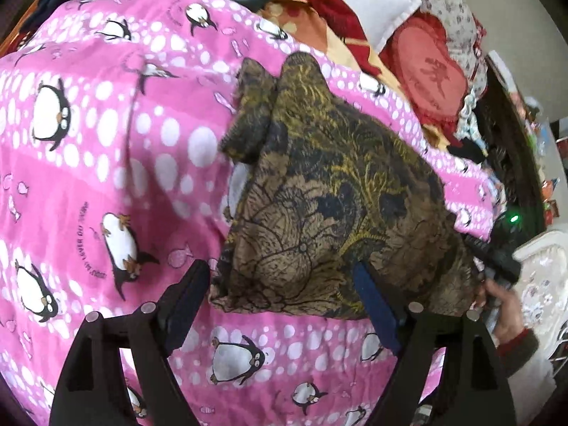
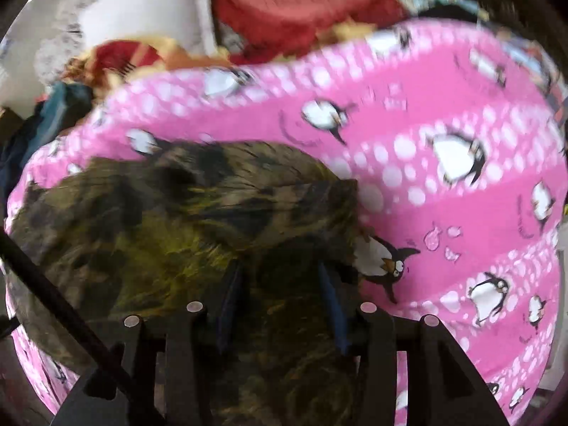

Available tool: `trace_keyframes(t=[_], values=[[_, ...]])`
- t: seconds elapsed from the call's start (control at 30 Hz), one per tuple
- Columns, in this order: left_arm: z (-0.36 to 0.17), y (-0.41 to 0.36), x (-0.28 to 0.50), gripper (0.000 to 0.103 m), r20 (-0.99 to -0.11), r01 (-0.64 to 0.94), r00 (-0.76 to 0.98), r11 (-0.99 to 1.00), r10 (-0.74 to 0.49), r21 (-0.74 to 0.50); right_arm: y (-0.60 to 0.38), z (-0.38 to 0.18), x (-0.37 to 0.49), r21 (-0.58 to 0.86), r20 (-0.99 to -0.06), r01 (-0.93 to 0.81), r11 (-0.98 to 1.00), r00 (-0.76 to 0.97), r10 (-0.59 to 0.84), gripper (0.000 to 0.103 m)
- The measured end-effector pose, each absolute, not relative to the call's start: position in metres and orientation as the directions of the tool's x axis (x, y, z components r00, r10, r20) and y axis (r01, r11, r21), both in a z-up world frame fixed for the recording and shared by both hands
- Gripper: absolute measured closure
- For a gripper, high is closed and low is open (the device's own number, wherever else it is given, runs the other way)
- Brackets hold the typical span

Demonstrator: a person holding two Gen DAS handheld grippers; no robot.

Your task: Fold small clothes

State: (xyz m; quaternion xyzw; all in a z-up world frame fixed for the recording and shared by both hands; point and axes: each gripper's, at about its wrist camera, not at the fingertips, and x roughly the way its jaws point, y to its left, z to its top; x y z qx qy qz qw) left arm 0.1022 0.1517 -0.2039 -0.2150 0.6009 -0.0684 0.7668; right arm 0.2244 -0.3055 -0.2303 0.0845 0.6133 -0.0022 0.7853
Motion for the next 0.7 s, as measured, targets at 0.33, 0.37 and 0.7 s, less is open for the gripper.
trace_keyframes(t=[0.33,0.37,0.7], values=[[-0.219,0.152,0.105,0.021,-0.884,-0.181,0.277,0.883,-0.378,-0.434,-0.236,-0.162,0.189,0.34,-0.862,-0.027,0.94,0.39,0.323,0.055],[-0.222,0.153,0.105,0.021,-0.88,-0.19,0.28,0.876,-0.384,-0.443,-0.228,-0.162,0.188,0.37,-0.848,-0.036,0.928,0.395,0.353,0.055],[-0.236,0.159,0.109,0.031,-0.834,-0.25,0.343,0.813,-0.433,-0.525,-0.174,-0.183,0.205,0.41,-0.838,-0.03,0.912,0.382,0.389,0.055]])
